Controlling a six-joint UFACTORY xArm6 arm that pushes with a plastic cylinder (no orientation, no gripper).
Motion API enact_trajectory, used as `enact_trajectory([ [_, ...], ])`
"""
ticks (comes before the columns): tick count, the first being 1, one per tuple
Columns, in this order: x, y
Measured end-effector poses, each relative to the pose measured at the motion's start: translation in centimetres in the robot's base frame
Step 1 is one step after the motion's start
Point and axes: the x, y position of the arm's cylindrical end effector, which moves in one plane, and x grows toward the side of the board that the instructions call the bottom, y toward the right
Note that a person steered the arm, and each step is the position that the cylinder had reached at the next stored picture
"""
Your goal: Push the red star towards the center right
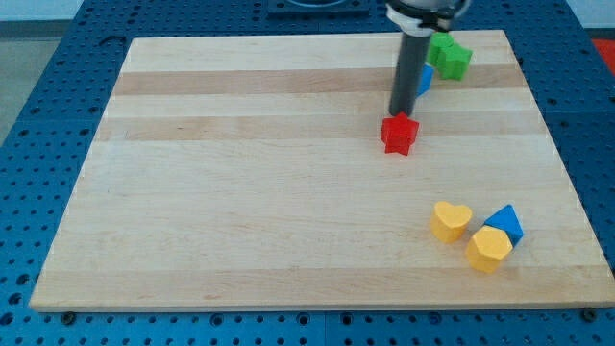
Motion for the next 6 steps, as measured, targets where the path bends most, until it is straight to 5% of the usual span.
enact_trajectory([
  [2,1.1,-4.6],
  [4,8.0,3.3],
  [6,6.9,4.9],
])
